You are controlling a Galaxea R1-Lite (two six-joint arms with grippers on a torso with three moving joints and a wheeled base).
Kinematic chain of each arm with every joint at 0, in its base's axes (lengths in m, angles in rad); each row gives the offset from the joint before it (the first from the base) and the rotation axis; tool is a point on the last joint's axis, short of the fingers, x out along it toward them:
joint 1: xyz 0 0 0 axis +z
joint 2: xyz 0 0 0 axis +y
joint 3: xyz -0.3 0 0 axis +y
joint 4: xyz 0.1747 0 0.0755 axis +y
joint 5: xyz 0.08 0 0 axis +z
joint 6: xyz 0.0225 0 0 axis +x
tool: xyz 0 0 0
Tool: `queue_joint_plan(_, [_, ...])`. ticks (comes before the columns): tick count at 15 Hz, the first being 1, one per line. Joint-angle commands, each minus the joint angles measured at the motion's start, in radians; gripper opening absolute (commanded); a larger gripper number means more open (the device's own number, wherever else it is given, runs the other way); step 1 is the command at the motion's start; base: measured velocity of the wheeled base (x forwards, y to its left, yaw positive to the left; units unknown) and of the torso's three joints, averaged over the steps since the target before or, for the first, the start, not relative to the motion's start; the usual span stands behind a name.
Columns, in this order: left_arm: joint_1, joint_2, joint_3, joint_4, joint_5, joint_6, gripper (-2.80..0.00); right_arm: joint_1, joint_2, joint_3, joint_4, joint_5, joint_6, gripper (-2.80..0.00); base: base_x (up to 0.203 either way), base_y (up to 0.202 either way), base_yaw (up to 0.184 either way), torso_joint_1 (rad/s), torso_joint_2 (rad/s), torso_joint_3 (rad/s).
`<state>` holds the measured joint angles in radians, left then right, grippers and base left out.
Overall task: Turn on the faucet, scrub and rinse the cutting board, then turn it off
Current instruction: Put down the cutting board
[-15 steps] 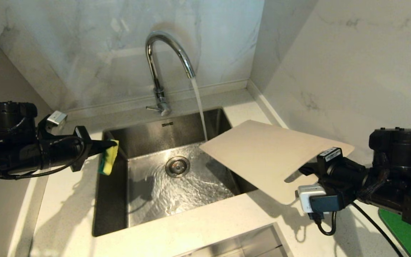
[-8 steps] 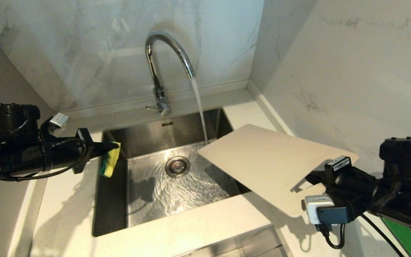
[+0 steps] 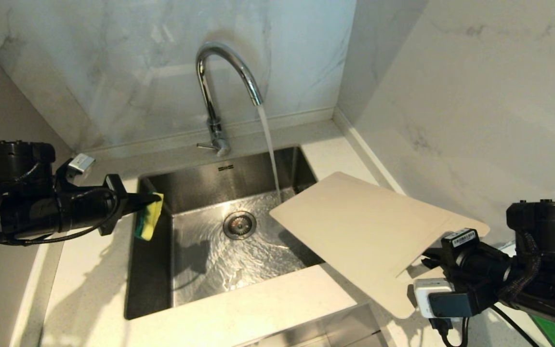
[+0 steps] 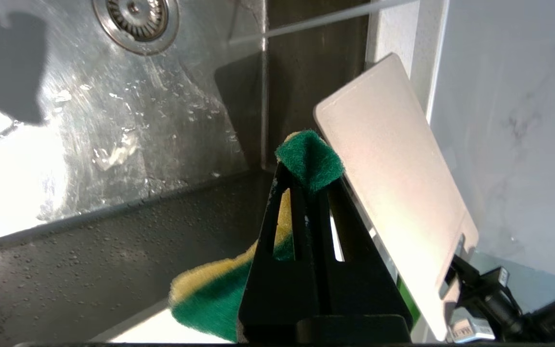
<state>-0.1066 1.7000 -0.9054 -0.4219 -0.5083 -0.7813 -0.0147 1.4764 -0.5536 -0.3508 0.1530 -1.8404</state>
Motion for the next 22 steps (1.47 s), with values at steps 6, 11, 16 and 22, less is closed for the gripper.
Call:
queue_joint_plan(6, [-0.013, 0.017, 0.017, -0.023, -0.003, -0.004, -2.80, 0.010, 0.036, 0.002, 0.065, -0.035, 0.014, -2.80, 0.000, 0.000, 0.000, 0.000, 0.00, 0.000])
queue_joint_plan(11, [-0.024, 0.024, 0.023, -0.040, 0.002, -0.001, -2.80, 0.067, 0.090, 0.055, 0.070, -0.041, 0.073, -2.80, 0.000, 0.000, 0.000, 0.000, 0.00, 0.000])
queue_joint_plan(16, [-0.034, 0.036, 0.030, -0.040, 0.001, -0.001, -2.80, 0.171, 0.128, 0.036, 0.116, -0.043, 0.152, -2.80, 0.000, 0.000, 0.000, 0.000, 0.00, 0.000])
queue_joint_plan(22, [-0.036, 0.036, 0.034, -0.040, 0.002, 0.000, -2.80, 0.334, 0.150, 0.033, 0.227, -0.119, 0.389, -2.80, 0.000, 0.000, 0.000, 0.000, 0.00, 0.000])
